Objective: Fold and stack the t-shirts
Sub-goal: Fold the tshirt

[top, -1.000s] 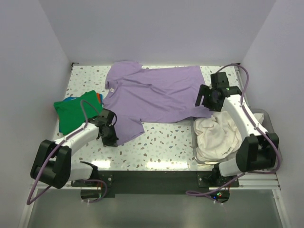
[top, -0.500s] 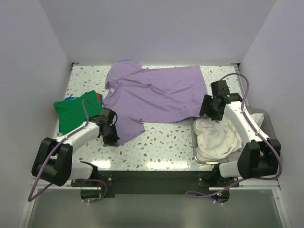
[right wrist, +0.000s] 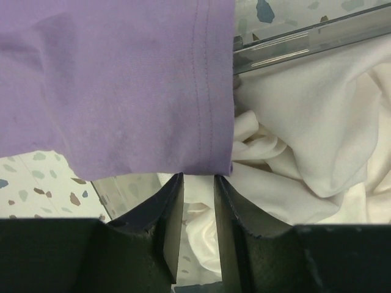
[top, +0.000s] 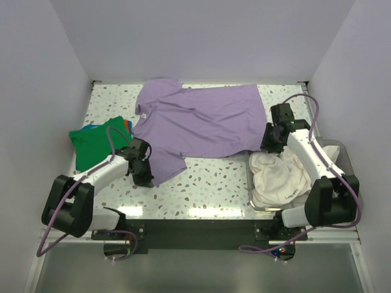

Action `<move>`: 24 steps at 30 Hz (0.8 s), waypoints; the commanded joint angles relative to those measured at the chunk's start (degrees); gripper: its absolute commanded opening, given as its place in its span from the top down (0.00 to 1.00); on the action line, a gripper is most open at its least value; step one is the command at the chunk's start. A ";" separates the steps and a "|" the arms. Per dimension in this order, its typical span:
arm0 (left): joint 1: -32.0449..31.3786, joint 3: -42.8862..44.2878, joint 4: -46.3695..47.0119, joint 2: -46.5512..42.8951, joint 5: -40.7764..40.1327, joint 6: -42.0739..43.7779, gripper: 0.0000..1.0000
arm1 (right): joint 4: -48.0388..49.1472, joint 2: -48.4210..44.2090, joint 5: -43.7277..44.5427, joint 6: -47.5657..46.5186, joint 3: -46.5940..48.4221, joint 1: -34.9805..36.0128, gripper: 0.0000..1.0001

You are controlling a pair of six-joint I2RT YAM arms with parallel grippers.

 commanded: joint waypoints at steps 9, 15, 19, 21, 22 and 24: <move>-0.11 10.39 -8.85 -3.71 -4.82 2.97 1.00 | -4.21 -0.33 5.11 -2.17 3.05 -0.26 0.99; -0.20 11.54 -12.72 -6.52 -4.03 2.71 1.00 | -6.50 -0.51 5.64 -2.61 4.28 -0.35 1.00; -0.29 11.72 -15.01 -9.86 -2.98 1.48 1.00 | -8.43 -0.95 6.34 -3.05 5.33 -0.26 1.00; -0.46 11.63 -16.06 -10.74 -2.36 1.13 1.00 | -9.05 -1.39 6.78 -3.48 5.42 -0.35 1.00; -0.55 11.54 -16.50 -11.44 -2.01 0.87 1.00 | -9.14 -1.47 6.87 -3.66 5.42 -0.26 1.00; -0.72 11.63 -17.73 -11.89 -1.57 0.77 1.00 | -10.10 -1.74 7.05 -3.57 5.60 -0.35 1.00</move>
